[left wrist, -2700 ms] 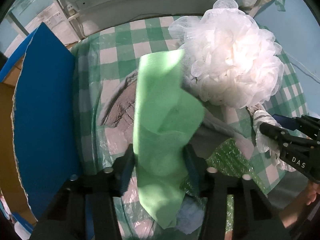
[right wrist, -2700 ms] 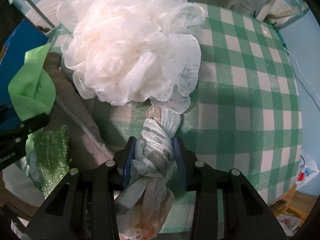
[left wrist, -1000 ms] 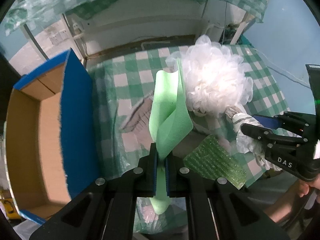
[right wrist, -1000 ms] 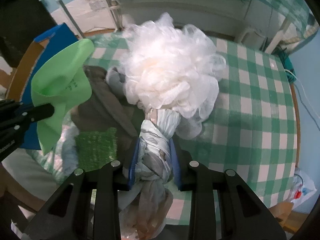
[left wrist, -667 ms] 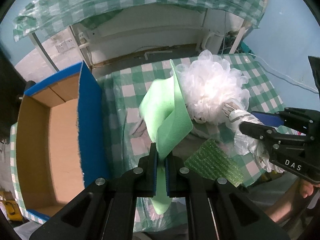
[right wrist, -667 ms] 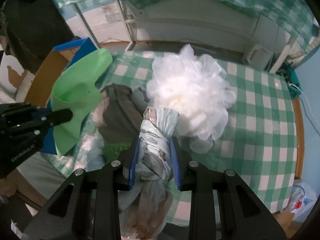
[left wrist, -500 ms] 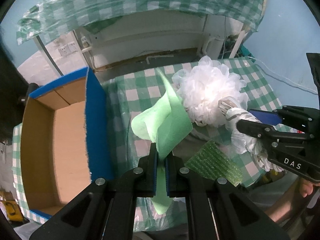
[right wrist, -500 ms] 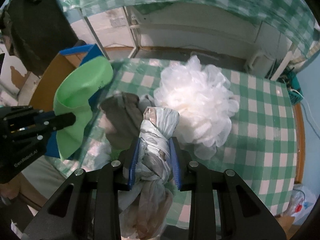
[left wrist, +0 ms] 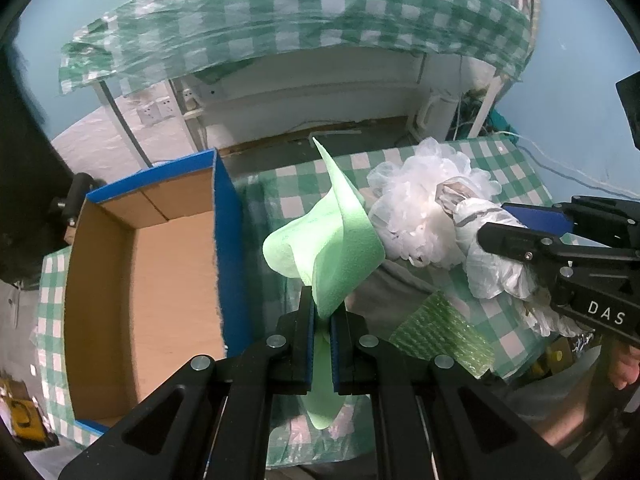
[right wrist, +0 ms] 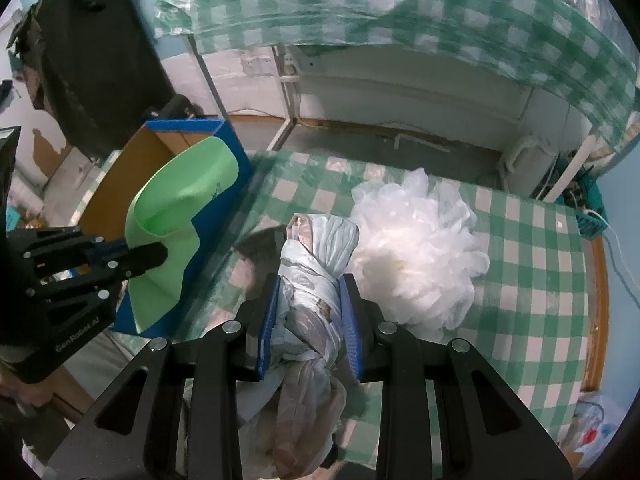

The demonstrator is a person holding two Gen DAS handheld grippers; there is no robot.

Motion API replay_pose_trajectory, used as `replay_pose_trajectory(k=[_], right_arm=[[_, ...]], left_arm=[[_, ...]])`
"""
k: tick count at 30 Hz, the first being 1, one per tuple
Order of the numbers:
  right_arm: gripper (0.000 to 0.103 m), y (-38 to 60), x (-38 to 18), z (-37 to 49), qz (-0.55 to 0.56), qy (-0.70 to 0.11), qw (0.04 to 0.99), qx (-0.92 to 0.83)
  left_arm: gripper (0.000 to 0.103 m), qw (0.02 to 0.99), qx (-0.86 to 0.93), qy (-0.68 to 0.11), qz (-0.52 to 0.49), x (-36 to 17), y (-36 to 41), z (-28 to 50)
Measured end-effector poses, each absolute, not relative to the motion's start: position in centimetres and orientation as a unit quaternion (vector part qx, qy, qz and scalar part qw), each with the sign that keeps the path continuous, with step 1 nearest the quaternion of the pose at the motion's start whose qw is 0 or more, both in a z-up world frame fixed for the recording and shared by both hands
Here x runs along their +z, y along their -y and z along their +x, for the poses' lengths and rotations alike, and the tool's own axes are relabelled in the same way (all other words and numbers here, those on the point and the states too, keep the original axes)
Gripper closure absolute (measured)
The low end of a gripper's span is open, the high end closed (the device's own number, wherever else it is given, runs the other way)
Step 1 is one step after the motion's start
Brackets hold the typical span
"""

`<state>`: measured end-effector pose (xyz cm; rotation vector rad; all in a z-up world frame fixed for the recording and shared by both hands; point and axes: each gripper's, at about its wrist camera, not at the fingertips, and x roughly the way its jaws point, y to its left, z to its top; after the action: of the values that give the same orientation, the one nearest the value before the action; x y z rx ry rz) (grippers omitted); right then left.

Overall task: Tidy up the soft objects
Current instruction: 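Lift both held items and carry them over the cardboard box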

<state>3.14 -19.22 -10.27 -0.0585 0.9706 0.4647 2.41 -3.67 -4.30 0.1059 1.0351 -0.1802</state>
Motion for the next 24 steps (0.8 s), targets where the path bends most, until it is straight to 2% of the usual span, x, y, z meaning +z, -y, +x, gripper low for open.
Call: replay_pose_trajectory(k=[24], right_arm=[[0.075, 13.3, -7.0, 3.6, -0.057, -0.428, 0.866, 0.252]], left_arm=[[0.097, 0.897, -0.041, -0.438, 0.046, -0.5, -1.5, 1.3]])
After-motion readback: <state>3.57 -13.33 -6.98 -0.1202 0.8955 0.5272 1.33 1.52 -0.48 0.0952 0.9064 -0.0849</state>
